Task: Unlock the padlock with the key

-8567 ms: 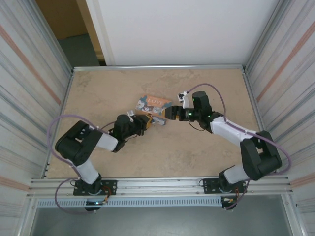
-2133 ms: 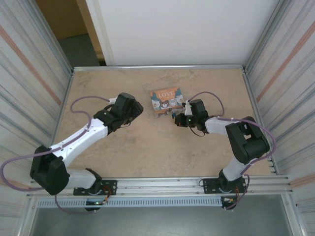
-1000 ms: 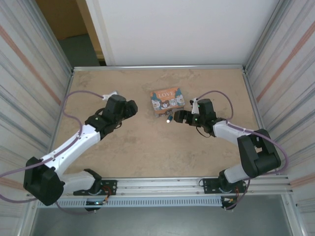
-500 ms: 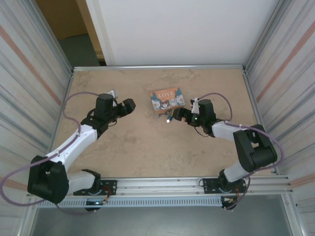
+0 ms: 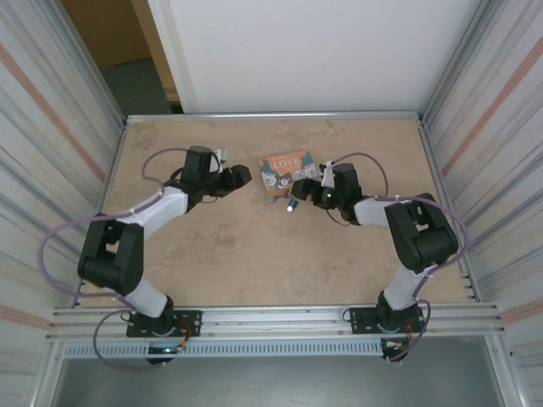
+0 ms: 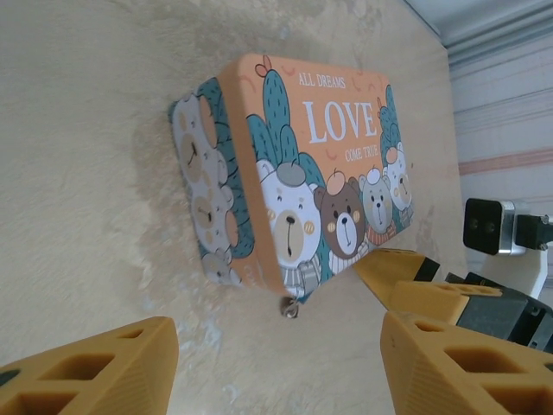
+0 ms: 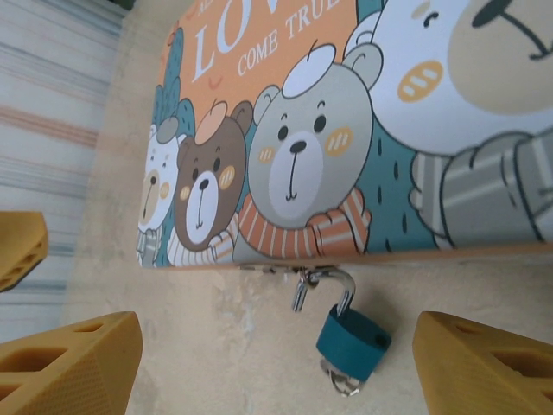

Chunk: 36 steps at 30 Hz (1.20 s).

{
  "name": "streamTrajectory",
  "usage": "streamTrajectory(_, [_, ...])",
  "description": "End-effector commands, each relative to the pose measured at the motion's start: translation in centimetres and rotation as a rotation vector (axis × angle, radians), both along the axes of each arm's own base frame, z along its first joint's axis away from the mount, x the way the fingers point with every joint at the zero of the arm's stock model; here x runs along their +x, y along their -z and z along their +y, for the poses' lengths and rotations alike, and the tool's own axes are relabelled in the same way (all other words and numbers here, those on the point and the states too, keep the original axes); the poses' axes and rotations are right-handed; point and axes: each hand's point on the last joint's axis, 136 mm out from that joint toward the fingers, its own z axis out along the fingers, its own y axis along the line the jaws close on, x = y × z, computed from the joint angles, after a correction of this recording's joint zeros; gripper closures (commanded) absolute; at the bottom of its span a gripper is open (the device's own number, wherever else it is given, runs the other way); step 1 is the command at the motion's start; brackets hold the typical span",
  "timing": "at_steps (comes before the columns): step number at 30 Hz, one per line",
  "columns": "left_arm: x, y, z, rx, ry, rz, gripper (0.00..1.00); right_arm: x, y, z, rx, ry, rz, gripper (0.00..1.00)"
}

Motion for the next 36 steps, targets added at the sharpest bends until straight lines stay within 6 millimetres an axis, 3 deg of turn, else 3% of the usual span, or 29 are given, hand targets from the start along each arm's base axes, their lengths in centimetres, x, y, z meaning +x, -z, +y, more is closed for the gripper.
streamTrajectory(1, [1.4, -0.4, -1.5, -0.054, 0.064, 0.002, 0.37, 1.0, -0.5, 1.1, 0.005, -0.009, -0.029, 0.21])
streamTrajectory(14, [3.6, 4.1, -5.3, -0.020, 0.179, 0.093, 0.37, 1.9, 1.2, 1.7, -0.009, -0.036, -0.014, 0.24])
streamTrajectory(22, [4.1, 7.0, -5.9, 0.032, 0.177, 0.153, 0.38, 3.4, 1.4, 1.0, -0.029, -0.074, -0.026, 0.23])
streamTrajectory(26, [4.0, 7.9, -5.8, 0.062, 0.168, 0.173, 0.39, 2.8, 1.6, 1.1, -0.016, -0.080, -0.018, 0.25])
streamTrajectory(31, [4.0, 8.3, -5.7, 0.073, 0.160, 0.183, 0.39, 2.0, 2.1, 0.9, 0.003, -0.078, 0.003, 0.36])
streamTrajectory(36, [3.8, 8.5, -5.6, 0.082, 0.156, 0.192, 0.39, 1.8, 2.4, 0.9, 0.016, -0.073, 0.008, 0.38])
